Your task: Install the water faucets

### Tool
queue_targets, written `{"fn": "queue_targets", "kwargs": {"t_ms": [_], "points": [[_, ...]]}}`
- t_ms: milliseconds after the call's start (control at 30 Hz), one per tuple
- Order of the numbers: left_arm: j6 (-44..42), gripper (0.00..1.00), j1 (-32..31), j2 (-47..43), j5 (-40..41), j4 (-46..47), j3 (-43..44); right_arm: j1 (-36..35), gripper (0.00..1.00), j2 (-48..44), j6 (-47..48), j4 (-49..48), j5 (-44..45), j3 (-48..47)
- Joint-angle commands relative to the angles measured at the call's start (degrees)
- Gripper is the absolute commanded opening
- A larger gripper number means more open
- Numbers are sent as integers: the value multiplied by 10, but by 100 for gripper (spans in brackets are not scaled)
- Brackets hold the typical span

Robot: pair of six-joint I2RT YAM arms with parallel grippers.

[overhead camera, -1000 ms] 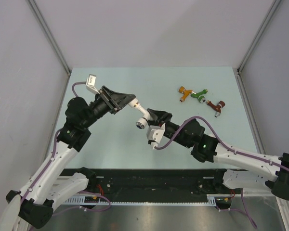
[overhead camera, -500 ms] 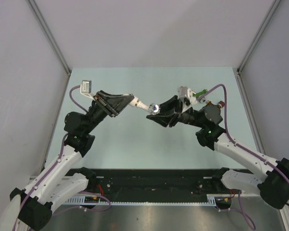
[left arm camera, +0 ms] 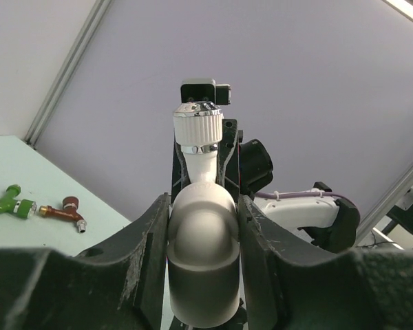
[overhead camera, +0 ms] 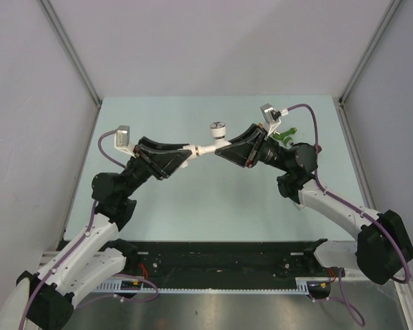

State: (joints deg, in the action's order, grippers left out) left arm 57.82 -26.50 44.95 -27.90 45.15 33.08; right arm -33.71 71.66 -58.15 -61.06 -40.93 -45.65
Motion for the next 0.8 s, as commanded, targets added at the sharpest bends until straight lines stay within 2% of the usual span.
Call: {"fn": "queue_targets", "kwargs": {"t_ms": [0,67,167,200,267,300,367,400,467,567,767], "points": [[-19,0,1,-25,-25,48,22,22,0,-21,-16,27,35,-25],[-21,0,1,-27,-14,29,30,23,0,-31,-7,39,34,-26],[-26,0,1,-29,4,-10,40,32,11,-45,8,71,34,-26],[-26,0,1,-30,12,-35,43,35,21,-56,21,82,36,-26],[-23,0,1,-32,26,-63,51,44,34,-71,44,117,38,-25],[-18,0,1,-31,40,-91,54,48,47,-85,69,143,40,-25],[-8,0,1,-29,54,-123,61,57,59,-100,95,168,49,-26],[7,0,1,-29,70,-132,62,59,68,-117,129,193,52,-26],[22,0,1,-29,83,-150,61,67,77,-133,164,220,62,-25],[57,0,1,-26,101,-161,59,74,99,-163,253,270,67,-25],[98,0,1,-7,102,-241,93,65,100,-217,561,373,35,-25]]}}
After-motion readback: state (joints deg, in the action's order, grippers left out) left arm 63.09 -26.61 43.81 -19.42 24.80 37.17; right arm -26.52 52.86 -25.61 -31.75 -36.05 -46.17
